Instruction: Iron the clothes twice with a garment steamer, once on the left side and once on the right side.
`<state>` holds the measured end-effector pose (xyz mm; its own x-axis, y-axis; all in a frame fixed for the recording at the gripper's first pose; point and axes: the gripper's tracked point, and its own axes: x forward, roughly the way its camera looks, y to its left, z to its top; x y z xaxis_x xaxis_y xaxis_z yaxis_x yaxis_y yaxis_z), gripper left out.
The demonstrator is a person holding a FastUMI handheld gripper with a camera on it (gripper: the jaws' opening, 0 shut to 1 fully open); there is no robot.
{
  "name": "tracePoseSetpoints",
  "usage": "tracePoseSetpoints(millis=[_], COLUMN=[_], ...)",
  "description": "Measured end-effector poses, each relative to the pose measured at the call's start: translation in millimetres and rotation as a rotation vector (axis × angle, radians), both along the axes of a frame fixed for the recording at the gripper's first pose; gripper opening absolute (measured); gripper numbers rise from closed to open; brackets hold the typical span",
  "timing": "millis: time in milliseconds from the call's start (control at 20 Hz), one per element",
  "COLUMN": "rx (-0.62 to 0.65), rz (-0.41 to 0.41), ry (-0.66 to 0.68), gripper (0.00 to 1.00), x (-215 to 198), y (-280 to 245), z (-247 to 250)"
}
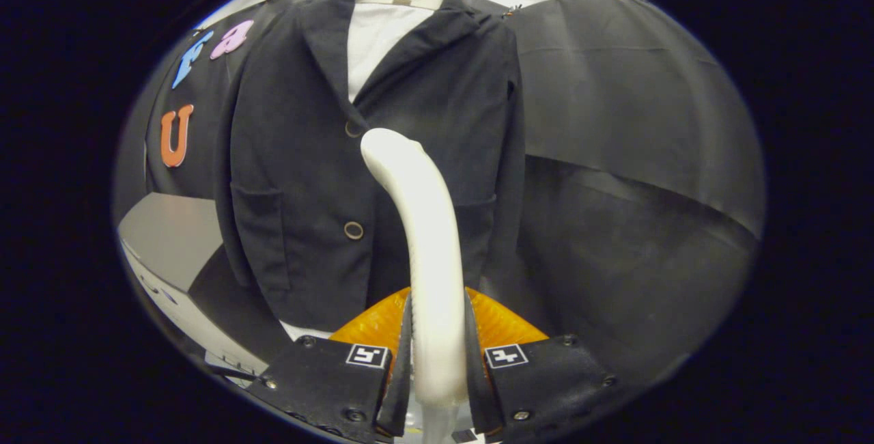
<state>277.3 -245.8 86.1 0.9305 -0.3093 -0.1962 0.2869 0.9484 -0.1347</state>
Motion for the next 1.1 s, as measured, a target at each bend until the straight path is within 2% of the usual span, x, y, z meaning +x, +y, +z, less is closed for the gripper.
tracePoseSetpoints(millis=[500,700,950,1100], rx=[0.034,0.057,0.127,0.198], rz=[0.04,0.086,0.163,0.178], ry=[0.101,0.139,0.184,0.199], gripper=[0.38,0.39,0.38,0.39], x=[-3,-7,-13,-20], y=[-10,-19,-28,-27], z=[-67,-93,-129,-151])
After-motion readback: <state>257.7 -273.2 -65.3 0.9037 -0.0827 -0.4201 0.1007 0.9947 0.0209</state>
